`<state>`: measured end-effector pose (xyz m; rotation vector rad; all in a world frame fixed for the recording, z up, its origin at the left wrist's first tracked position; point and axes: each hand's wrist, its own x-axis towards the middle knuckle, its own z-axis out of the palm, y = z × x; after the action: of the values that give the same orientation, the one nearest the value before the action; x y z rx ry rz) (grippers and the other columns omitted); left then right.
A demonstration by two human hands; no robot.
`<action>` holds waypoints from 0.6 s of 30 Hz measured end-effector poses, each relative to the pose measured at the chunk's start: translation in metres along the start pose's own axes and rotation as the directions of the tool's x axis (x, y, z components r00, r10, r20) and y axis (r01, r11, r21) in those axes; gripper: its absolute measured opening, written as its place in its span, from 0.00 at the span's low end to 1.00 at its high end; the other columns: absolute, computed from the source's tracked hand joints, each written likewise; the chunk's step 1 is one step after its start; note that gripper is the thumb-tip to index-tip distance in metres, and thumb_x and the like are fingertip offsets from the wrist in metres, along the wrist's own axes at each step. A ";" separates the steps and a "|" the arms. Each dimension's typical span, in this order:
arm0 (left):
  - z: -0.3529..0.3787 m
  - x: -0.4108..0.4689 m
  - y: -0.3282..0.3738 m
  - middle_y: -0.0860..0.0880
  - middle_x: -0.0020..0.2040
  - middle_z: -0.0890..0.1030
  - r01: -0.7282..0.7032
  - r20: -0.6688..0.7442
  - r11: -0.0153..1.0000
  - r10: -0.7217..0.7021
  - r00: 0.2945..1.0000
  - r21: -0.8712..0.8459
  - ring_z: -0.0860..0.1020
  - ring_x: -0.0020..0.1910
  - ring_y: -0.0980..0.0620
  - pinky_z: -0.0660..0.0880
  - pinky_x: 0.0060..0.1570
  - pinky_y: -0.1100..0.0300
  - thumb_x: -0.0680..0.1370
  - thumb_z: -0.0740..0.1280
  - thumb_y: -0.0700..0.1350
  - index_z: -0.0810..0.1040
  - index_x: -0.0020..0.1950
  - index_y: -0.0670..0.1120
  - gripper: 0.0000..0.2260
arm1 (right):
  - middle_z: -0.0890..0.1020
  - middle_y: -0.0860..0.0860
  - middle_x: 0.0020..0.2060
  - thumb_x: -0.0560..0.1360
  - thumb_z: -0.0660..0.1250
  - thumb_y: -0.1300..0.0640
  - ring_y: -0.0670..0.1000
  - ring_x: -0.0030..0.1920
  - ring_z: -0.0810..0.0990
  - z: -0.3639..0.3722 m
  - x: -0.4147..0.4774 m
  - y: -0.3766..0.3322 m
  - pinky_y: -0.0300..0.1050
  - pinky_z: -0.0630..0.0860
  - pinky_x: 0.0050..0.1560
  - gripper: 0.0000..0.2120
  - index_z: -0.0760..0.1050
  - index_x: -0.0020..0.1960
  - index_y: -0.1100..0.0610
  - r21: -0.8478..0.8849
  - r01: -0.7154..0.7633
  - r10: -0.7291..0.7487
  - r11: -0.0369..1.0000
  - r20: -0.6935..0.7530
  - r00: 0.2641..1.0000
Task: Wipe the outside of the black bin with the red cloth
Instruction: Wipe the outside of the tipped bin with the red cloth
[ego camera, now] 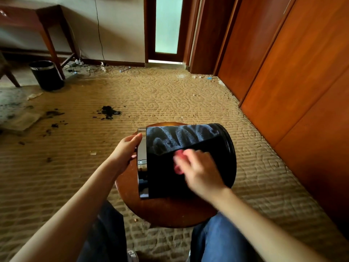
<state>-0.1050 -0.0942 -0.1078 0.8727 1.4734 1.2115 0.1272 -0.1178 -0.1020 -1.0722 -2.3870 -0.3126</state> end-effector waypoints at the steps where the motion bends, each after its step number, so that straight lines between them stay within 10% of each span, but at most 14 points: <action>1: -0.001 0.002 0.000 0.46 0.40 0.73 -0.001 0.001 1.000 0.001 1.000 -0.001 0.70 0.37 0.52 0.63 0.35 0.60 0.83 0.58 0.49 0.76 0.47 0.46 0.11 | 0.80 0.52 0.40 0.78 0.62 0.56 0.56 0.39 0.78 -0.007 -0.003 0.030 0.50 0.73 0.37 0.08 0.80 0.47 0.54 -0.027 -0.130 0.131 0.991 0.009 0.991; 6: 0.001 0.001 0.000 0.48 0.39 0.76 0.011 0.029 1.000 -0.010 1.000 -0.027 0.72 0.36 0.53 0.64 0.35 0.59 0.83 0.58 0.49 0.77 0.49 0.46 0.11 | 0.76 0.60 0.42 0.63 0.71 0.70 0.62 0.37 0.75 -0.012 -0.003 0.074 0.52 0.72 0.34 0.11 0.79 0.44 0.63 -0.188 -0.398 0.377 0.898 -0.136 0.916; 13: 0.002 -0.005 0.001 0.48 0.41 0.80 -0.018 0.003 1.000 0.018 1.000 -0.006 0.76 0.41 0.52 0.69 0.42 0.56 0.83 0.58 0.49 0.78 0.49 0.47 0.11 | 0.76 0.52 0.40 0.74 0.61 0.61 0.54 0.40 0.73 0.035 0.024 -0.079 0.48 0.65 0.40 0.07 0.78 0.43 0.57 0.104 -0.104 0.114 0.989 -0.096 0.989; 18: 0.000 0.000 -0.002 0.48 0.44 0.80 -0.011 0.005 1.000 0.011 1.000 0.004 0.76 0.42 0.52 0.68 0.41 0.58 0.83 0.58 0.50 0.78 0.57 0.45 0.13 | 0.79 0.55 0.44 0.69 0.68 0.61 0.57 0.41 0.77 0.017 0.002 0.000 0.49 0.63 0.42 0.09 0.80 0.48 0.57 -0.107 -0.007 -0.008 0.994 -0.136 0.991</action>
<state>-0.1052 -0.0943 -0.1096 0.8870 1.4688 1.2143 0.1203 -0.1101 -0.1151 -1.0628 -2.2711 -0.5030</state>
